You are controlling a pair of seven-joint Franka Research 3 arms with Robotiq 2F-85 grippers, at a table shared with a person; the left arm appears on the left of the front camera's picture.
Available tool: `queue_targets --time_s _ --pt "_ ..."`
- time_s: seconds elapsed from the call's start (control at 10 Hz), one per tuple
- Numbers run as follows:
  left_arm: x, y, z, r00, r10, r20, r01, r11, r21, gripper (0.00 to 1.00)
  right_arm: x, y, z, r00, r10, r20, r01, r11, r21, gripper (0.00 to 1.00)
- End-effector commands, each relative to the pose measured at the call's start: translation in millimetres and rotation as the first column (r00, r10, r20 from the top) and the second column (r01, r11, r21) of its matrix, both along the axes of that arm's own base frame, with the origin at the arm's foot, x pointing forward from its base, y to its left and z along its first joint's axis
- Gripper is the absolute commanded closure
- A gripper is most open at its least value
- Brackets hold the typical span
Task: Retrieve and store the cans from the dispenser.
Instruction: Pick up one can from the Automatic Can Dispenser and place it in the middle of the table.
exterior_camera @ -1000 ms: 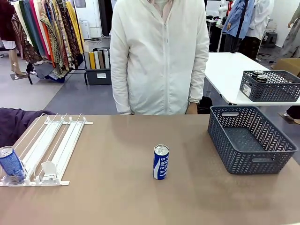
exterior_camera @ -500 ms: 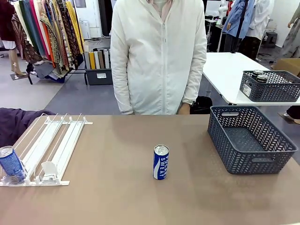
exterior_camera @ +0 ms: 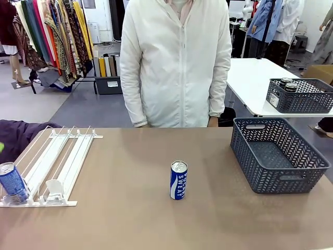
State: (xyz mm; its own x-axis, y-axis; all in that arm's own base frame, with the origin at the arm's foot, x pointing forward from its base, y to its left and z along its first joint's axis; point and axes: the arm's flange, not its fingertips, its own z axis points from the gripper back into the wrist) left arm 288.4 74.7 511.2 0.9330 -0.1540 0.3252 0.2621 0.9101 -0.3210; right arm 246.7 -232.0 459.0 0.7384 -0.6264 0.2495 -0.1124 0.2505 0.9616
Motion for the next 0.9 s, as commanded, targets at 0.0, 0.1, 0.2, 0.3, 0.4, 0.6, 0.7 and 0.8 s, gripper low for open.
queue_targets --time_s 0.0,0.1,0.2,0.3,0.4,0.6,0.7,0.8 --pt "-4.9 -9.4 -18.0 0.983 -0.141 0.116 0.086 0.919 0.384 0.0 3.6 0.5 4.5 1.0 -0.01 0.028 0.009 1.0 0.014 0.0" --pt "-2.6 -11.6 -18.0 0.979 -0.11 0.174 0.029 0.911 0.412 0.0 3.6 0.5 4.5 1.0 -0.01 0.028 0.009 1.0 0.014 0.0" --pt "1.9 -7.5 1.2 0.997 -0.066 0.03 0.06 0.986 0.158 0.0 3.6 0.5 4.5 1.0 -0.01 0.028 0.009 1.0 0.014 0.0" --pt "1.9 -7.5 1.2 0.997 -0.066 0.03 0.06 0.986 0.158 0.0 3.6 0.5 4.5 1.0 -0.01 0.028 0.009 1.0 0.014 0.0" --pt "1.9 -7.5 1.2 0.997 -0.066 0.03 0.06 0.986 0.158 0.0 3.6 0.5 4.5 1.0 -0.01 0.028 0.009 1.0 0.014 0.0" --pt "17.9 -12.3 -6.6 0.998 -0.058 0.014 0.054 0.973 0.226 0.0 3.6 0.5 4.5 1.0 -0.01 0.028 0.009 1.0 0.014 0.0" --pt "24.2 -15.3 -23.6 1.0 0.026 -0.009 -0.023 0.968 0.25 0.0 3.6 0.5 4.5 1.0 -0.01 0.028 0.009 1.0 0.014 0.0" --pt "30.6 -18.6 -38.3 0.995 0.095 -0.014 -0.087 0.956 0.281 0.0 3.6 0.5 4.5 1.0 -0.01 0.028 0.009 1.0 0.014 0.0"
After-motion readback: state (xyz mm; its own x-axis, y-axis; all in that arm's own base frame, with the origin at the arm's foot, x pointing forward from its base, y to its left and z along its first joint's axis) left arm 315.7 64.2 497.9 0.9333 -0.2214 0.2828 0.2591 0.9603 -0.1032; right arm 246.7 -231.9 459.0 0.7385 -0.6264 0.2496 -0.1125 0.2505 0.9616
